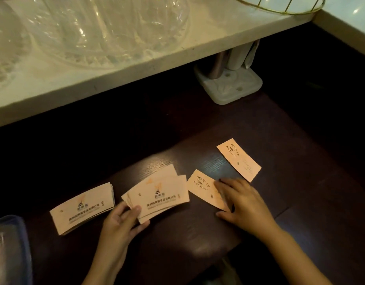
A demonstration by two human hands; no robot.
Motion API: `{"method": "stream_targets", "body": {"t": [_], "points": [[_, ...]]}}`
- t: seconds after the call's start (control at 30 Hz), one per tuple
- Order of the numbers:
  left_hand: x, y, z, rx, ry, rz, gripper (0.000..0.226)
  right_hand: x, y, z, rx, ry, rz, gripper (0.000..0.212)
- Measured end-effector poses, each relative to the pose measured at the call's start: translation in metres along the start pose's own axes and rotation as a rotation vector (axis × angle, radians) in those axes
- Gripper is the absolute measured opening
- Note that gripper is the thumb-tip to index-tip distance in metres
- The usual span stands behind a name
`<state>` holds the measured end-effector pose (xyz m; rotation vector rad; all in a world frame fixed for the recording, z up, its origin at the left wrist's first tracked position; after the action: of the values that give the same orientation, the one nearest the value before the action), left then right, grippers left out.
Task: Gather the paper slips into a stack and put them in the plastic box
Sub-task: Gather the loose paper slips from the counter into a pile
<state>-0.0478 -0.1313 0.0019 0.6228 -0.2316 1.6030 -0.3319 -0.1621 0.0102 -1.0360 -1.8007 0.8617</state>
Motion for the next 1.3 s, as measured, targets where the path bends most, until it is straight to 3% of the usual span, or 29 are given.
{"method": "stream_targets", "body": {"t": [0.23, 0.33, 0.43, 0.5, 0.53, 0.63, 0.8, 0.87, 0.97, 1.0, 1.1, 1.17, 1.3], "points": [[-0.001, -0.005, -0.004, 0.017, 0.042, 0.084, 0.021, 0.009, 0.003, -0.010, 0.199, -0.131, 0.216, 0.030], [-0.001, -0.003, -0.004, 0.009, 0.045, 0.079, 0.020, 0.012, -0.011, -0.005, -0.113, -0.009, 0.313, 0.011], [-0.001, 0.002, -0.005, 0.010, 0.035, 0.059, 0.020, 0.011, -0.022, 0.000, -0.691, 0.090, 0.401, 0.028], [-0.001, 0.007, -0.005, 0.018, 0.027, 0.033, 0.020, 0.007, -0.021, -0.011, -0.985, 0.003, 0.315, 0.039], [0.000, 0.010, -0.005, 0.021, 0.023, 0.012, 0.020, 0.006, -0.020, -0.019, -1.015, -0.032, 0.259, 0.041], [0.004, 0.019, -0.004, 0.026, 0.016, -0.065, 0.022, 0.002, -0.012, -0.036, -0.842, -0.053, 0.185, 0.042], [0.008, 0.027, -0.006, -0.006, -0.002, -0.098, 0.028, -0.010, -0.005, -0.055, -0.550, -0.154, 0.175, 0.026], [0.009, 0.026, -0.006, -0.001, -0.003, -0.068, 0.027, -0.014, -0.005, -0.048, -0.473, -0.130, 0.240, 0.029], [0.010, 0.020, -0.004, 0.018, 0.006, -0.031, 0.028, -0.022, -0.019, -0.010, -0.313, 0.068, 0.408, 0.049], [0.011, 0.018, -0.004, 0.025, 0.005, -0.022, 0.028, -0.025, -0.026, 0.006, -0.238, 0.139, 0.378, 0.060], [0.012, 0.011, -0.006, 0.052, -0.003, 0.008, 0.029, -0.033, -0.040, 0.046, -0.009, 0.204, 0.046, 0.089], [0.013, 0.007, -0.007, 0.060, 0.000, 0.025, 0.029, -0.036, -0.047, 0.058, 0.047, 0.178, -0.083, 0.084], [0.013, 0.002, -0.011, 0.071, 0.003, 0.057, 0.026, -0.038, -0.054, 0.055, 0.246, 0.104, -0.079, 0.055]]}}
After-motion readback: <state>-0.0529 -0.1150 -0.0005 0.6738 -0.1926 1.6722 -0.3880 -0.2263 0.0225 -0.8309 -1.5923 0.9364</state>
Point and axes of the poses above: each hand's wrist, its own x-axis away from the middle knuckle, its own y-axis out of the palm, z = x × y, the point moved 2 cm from there along -x, towards the middle knuckle, and after that the axes turned 8 degrees about -z, right-handed, at the moved point
